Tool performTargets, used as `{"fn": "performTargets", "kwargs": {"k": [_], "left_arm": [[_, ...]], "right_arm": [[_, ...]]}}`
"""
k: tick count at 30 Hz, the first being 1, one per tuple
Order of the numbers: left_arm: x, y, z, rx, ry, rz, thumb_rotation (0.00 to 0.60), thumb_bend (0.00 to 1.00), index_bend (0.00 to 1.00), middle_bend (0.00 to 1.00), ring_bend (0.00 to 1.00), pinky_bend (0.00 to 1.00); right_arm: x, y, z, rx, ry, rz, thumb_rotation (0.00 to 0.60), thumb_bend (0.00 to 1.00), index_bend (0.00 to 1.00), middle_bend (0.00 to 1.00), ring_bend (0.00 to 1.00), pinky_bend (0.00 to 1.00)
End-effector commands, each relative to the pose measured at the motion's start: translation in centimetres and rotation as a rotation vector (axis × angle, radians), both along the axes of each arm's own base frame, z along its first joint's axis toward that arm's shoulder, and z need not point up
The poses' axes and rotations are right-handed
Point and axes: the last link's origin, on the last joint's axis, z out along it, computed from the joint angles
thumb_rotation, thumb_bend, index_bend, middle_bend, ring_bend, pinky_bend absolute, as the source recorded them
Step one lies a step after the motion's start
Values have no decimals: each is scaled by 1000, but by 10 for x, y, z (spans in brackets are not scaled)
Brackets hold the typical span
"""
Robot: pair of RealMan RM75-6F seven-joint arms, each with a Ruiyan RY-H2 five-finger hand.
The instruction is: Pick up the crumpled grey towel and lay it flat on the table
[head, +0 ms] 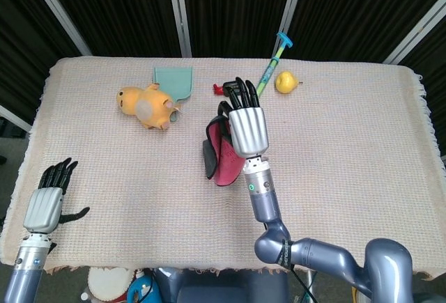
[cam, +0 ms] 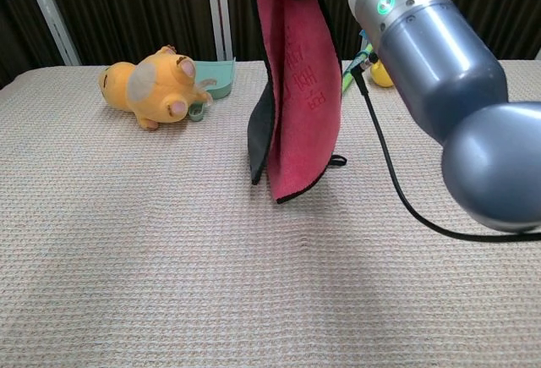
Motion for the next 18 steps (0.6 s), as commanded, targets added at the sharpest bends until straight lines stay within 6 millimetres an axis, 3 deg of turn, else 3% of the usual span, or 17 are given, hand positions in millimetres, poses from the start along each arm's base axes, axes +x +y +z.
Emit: {"fn": "performTargets", "kwargs": {"k": [1,9,18], "left_arm": [[0,3,-1,-4,1,2,600,49,0,0,0,23],[5,13,-4,-8,-9,-1,600,49,0,0,0,23],[11,18,-8,-12,-16,-3,600,49,0,0,0,23]], "right_arm": [[15,-8,6,-29,9,2,600,512,616,284,96,115],[32,-21,16,-71,7,-3,600,511,628,287,96,115],[28,-38,14,-79,12,-40,600,512,628,287,96,115]]}}
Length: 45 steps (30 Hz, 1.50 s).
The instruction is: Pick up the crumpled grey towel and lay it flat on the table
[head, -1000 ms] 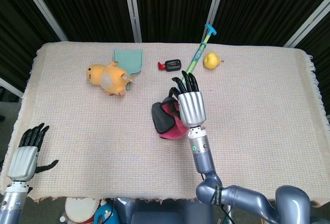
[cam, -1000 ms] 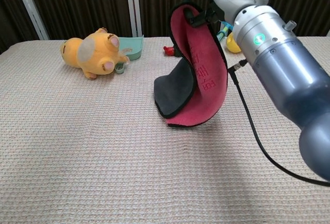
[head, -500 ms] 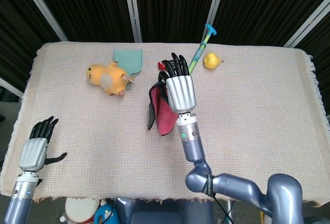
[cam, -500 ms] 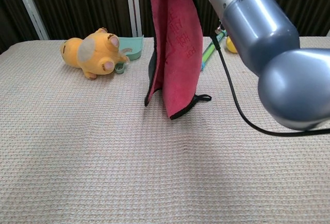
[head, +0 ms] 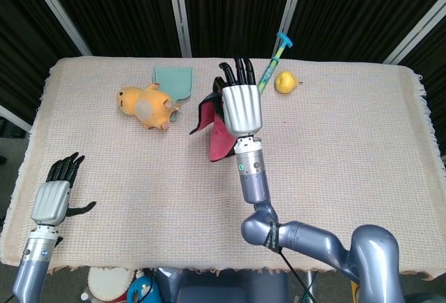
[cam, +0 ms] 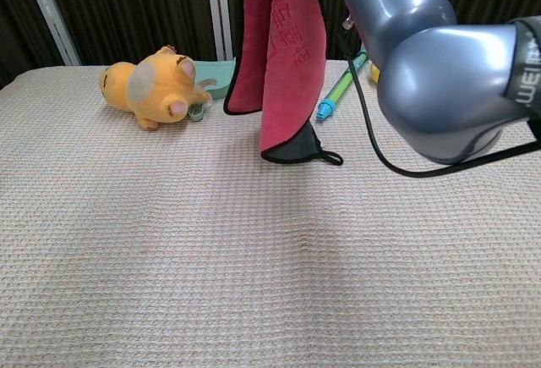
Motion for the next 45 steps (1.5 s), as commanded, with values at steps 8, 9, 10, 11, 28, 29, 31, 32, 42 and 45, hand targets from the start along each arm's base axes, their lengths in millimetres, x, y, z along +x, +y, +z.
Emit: {"fn": "performTargets", "kwargs": {"k": [8,9,10,11,28,29,31,32,42,45], "left_arm": [[24,26,-7,35,-61,-23,600,97,59,7,0,23],[30,32,-7,43,-80,-34,600,115,78,13,0,23],[37,40,-8,51,-101,-48,600,129,96,21,0,23],[44,47,-8,57,-118,-62,600,137,106,26,0,23],[131,141,-35,166,-199,-199,600,150,142,41,0,23],[133,142,-38,167,-198,-201,600,148,144,41,0,23],[137,145,-43,165,-198,-203,600,147,156,41,0,24],[139,148,-45,165,-199,-202,600,147,161,41,0,24],[160,164,-71,122,-208,-207,600,147,199,42,0,24],[164,164,-80,107,-206,-207,600,147,200,42,0,23]], "right_arm": [[15,-8,3,-9,-13,34,600,512,628,287,96,115],[17,-8,4,-10,-14,40,600,512,628,287,96,115],[19,-7,4,-10,-18,46,600,512,628,287,96,115],[21,-7,5,-9,-20,52,600,512,628,287,96,115],[27,6,14,-26,-20,59,600,511,628,287,97,115],[28,7,15,-28,-20,59,600,512,628,287,97,115],[29,8,16,-32,-16,60,600,512,628,287,96,115],[29,9,17,-35,-16,61,600,512,628,287,96,115],[31,16,22,-39,-19,55,600,511,628,287,96,115],[31,16,22,-37,-18,49,600,512,628,287,96,115]]}}
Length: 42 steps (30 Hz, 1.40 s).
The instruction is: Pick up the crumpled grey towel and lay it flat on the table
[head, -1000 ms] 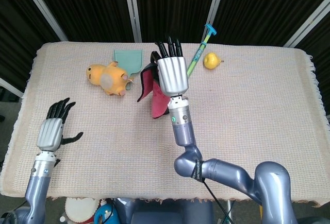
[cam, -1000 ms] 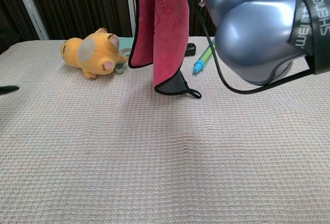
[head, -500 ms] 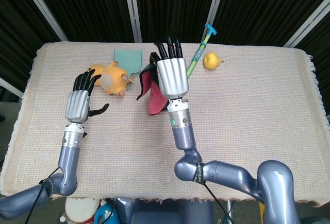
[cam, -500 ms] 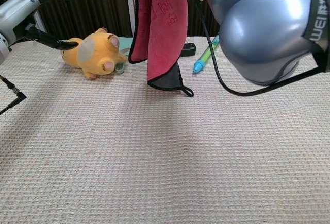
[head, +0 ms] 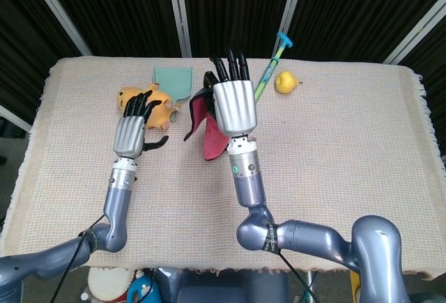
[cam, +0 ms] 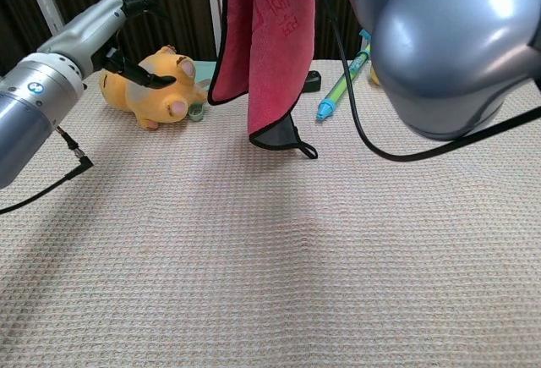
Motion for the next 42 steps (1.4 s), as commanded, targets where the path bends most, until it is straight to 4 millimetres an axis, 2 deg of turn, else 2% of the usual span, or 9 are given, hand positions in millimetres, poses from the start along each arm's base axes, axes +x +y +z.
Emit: {"fn": "performTargets", "kwargs": {"k": [1,11,25,35,42], "left_arm": [[4,0,-9,-22,-1,1,600,147,200,41,0,23],[9,-6,-29,-61,3,-6,600,147,207,39,0,23],[22,4,-56,-87,63,-26,600,147,240,40,0,23],[33,2,-69,-83,21,-49,600,152,265,40,0,24],[37,3,-71,-71,4,-67,600,296,349,44,0,24]], "right_arm": [[0,1,0,1,1,-3,600,512,628,287,96,115],[-3,0,-4,13,3,-13,600,511,628,287,96,115],[-5,2,-6,30,2,-1,600,511,628,287,96,115],[-6,4,-7,48,-7,-7,600,511,628,287,96,116],[-7,5,-4,48,-13,-9,600,511,628,287,96,119]]}}
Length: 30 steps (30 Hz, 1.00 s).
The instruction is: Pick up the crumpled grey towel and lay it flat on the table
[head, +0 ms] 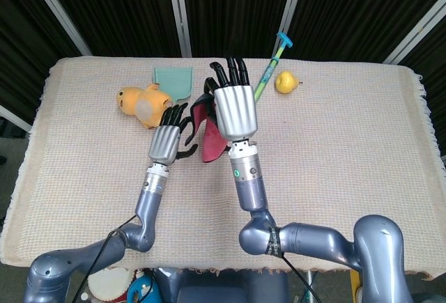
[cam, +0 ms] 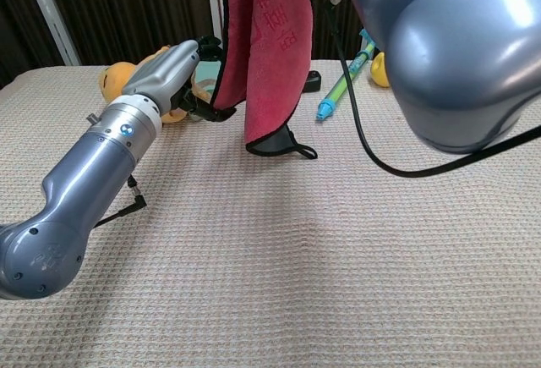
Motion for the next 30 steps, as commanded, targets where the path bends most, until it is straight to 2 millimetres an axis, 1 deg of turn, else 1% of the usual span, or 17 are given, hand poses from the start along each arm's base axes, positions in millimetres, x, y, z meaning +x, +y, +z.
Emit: {"fn": "performTargets", "kwargs": {"k": [1,11,16,19,22,30], "left_arm": [[0,0,0,3,0,-3,600,317,368,45,0,24],[-4,2,5,9,-2,-4,600,372,405,54,0,24],[-8,1,8,12,1,-8,600,396,478,71,0,24],[-11,1,9,14,7,-5,600,404,499,76,0,24],[-13,2,10,11,9,3,600,432,528,83,0,24],[-12,4,10,11,10,1,600,501,549,91,0,24]], "right_arm": [[0,0,1,0,-3,-3,600,511,628,287,96,119],[-5,-2,4,2,-3,-18,600,511,628,287,96,119],[-6,-2,4,5,-13,-31,600,511,628,287,96,119],[-7,-2,4,7,-15,-34,600,511,628,287,96,119],[-9,-2,4,5,-12,-40,600,512,628,287,96,119],[-12,-3,5,3,-9,-48,600,511,628,287,96,119]]}}
